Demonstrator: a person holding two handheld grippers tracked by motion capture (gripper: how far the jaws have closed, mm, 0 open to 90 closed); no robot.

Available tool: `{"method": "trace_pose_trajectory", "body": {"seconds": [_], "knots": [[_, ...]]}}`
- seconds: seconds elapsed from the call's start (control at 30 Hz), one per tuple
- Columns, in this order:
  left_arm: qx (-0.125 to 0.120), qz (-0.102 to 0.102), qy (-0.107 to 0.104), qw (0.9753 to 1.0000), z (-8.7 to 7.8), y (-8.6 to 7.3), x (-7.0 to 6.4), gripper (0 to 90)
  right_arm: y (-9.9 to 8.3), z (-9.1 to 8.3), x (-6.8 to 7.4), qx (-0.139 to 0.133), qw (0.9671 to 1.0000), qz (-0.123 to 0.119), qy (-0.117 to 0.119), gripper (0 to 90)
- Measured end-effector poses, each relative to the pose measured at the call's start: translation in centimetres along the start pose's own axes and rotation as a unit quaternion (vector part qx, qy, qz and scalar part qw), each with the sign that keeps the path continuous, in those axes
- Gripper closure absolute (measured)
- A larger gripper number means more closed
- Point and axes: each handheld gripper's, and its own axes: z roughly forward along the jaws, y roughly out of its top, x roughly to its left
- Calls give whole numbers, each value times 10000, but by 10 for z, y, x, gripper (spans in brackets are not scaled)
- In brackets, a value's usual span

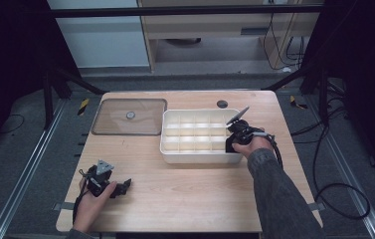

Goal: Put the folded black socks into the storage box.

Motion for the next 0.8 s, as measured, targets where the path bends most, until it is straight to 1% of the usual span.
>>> {"method": "trace_pose_trajectory", "body": {"seconds": [0.3, 0.43, 0.5, 0.53, 0.73, 0.77, 0.8], "knots": [[-2, 4, -3, 10000, 0, 0, 0, 0, 0, 2, 0, 24, 10000, 15, 13, 900], [-2, 14, -10, 10000, 0, 0, 0, 0, 0, 3, 0, 75, 10000, 15, -13, 900], [-2, 12, -11, 10000, 0, 0, -1, 0, 0, 4, 1, 110, 9999, 70, -10, 900], [-3, 12, -13, 10000, 0, 0, -1, 0, 0, 5, 0, 100, 9999, 9, -16, 900], [-3, 15, -15, 10000, 0, 0, -1, 0, 0, 8, 1, 172, 9998, 15, -44, 900], [-4, 15, -16, 10000, 0, 0, -1, 0, 0, 9, 1, 193, 9998, 69, -54, 900], [-4, 15, -16, 10000, 0, 0, -1, 0, 0, 10, 1, 171, 9998, 29, -49, 900]]}}
